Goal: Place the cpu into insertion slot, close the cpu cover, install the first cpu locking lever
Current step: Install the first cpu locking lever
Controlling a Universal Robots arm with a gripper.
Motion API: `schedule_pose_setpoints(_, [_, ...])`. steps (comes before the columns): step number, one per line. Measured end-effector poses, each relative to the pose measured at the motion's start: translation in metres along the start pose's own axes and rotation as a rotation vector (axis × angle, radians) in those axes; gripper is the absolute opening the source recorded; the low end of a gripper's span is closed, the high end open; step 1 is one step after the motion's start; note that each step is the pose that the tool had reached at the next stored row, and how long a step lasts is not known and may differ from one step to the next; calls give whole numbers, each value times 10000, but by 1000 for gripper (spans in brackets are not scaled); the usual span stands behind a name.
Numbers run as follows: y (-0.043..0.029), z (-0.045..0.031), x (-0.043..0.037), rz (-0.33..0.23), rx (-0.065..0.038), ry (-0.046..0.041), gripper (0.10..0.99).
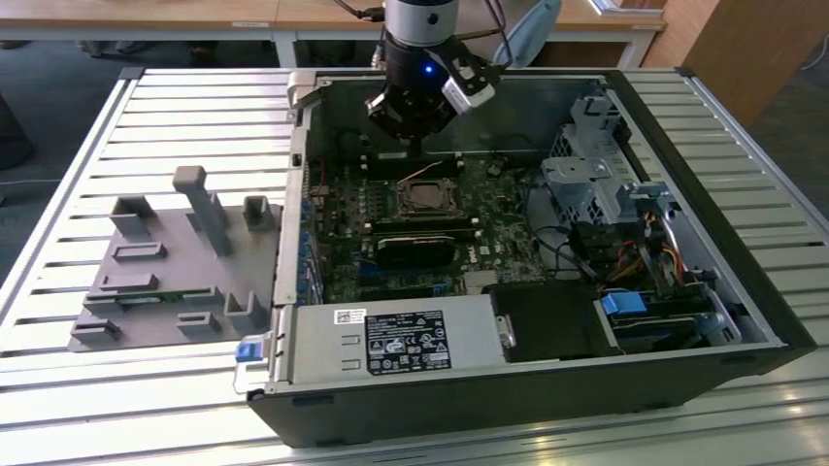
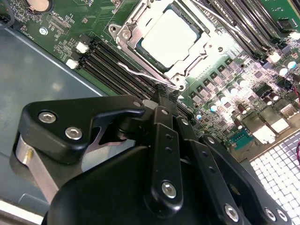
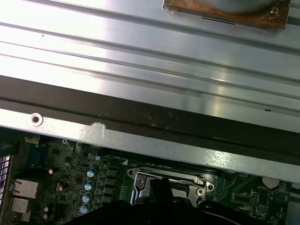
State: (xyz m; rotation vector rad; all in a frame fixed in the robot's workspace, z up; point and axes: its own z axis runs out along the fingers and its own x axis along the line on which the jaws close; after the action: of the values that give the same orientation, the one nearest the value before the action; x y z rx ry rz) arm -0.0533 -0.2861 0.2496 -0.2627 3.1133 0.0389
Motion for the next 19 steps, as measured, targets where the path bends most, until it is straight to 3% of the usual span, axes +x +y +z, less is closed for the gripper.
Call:
schedule_pose_setpoints(6, [-2,5,-1,14,-4,-11,106])
schedule_pose_setpoints(9, [-2,22,0,345,-60,-38,106])
schedule_pose_setpoints(14, [-3,51,-1,938,-70,-54,106])
schedule_pose_setpoints(19, [-2,87,-18,1028,-68,-57,106])
